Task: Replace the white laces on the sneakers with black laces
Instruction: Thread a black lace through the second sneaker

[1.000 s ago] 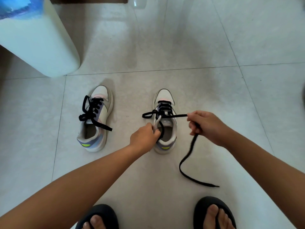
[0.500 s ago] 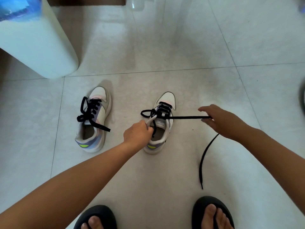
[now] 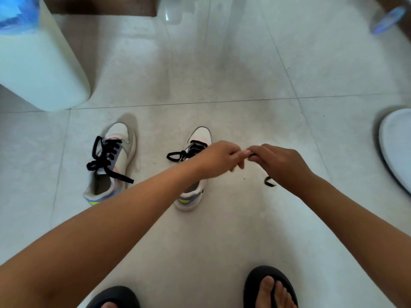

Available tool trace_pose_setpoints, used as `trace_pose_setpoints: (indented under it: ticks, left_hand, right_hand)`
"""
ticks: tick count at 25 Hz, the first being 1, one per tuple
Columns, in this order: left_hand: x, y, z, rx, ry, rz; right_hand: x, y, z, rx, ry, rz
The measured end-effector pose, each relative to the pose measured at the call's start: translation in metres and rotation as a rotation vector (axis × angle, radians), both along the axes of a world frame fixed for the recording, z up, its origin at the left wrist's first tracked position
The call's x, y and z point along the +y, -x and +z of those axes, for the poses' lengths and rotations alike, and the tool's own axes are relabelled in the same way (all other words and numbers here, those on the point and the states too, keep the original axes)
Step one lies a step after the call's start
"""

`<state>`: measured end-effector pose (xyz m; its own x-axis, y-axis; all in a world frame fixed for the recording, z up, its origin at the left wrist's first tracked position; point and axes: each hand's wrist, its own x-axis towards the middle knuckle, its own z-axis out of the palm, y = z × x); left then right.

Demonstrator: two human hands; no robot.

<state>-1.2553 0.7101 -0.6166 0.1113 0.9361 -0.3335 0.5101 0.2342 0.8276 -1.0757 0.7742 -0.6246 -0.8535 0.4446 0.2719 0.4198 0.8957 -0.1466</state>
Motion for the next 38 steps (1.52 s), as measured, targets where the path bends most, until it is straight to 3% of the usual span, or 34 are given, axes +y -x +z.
trace_pose_setpoints:
  ticks: [3,5,7,13,14,16,18,21,23,26,31,38]
  left_hand:
    - [0.005,0.019,-0.003,-0.166,0.001,0.282]
    - [0.001,0.034,-0.005,-0.281,0.006,0.400]
    - [0.000,0.047,-0.006,-0.351,0.022,0.487]
    - [-0.001,0.068,-0.004,-0.415,0.091,0.609]
    - [0.003,0.067,-0.001,-0.402,0.087,0.602]
    - [0.017,0.058,0.007,-0.315,0.063,0.512]
    - [0.032,0.043,0.013,-0.140,0.048,0.289]
    - [0.041,0.023,0.007,0.184,0.043,0.011]
    - [0.029,0.029,-0.005,0.274,0.018,0.072]
    - [-0.004,0.049,-0.024,0.371,0.064,0.224]
    - [-0.035,0.054,-0.045,0.415,0.121,0.199]
    - [-0.040,0.044,-0.060,0.574,0.047,0.201]
  right_hand:
    - [0.009,-0.024,-0.017,-0.050,0.015,-0.151]
    - [0.014,-0.045,-0.028,-0.049,0.182,-0.347]
    - [0.022,-0.066,-0.039,-0.036,0.380,-0.542]
    - [0.035,-0.095,-0.056,-0.079,0.685,-0.884]
    - [0.035,-0.095,-0.056,-0.006,0.832,-1.001]
    - [0.029,-0.080,-0.056,0.283,1.399,-1.221]
    - [0.008,-0.051,-0.059,0.396,1.863,-1.282]
    - [-0.020,-0.003,-0.059,0.501,2.084,-1.196]
    - [-0.028,0.024,-0.056,0.615,2.102,-1.133]
    - [-0.030,0.059,-0.052,0.682,1.959,-1.041]
    - [-0.037,0.096,-0.054,0.679,1.643,-1.030]
    - [-0.043,0.098,-0.056,0.696,1.537,-0.986]
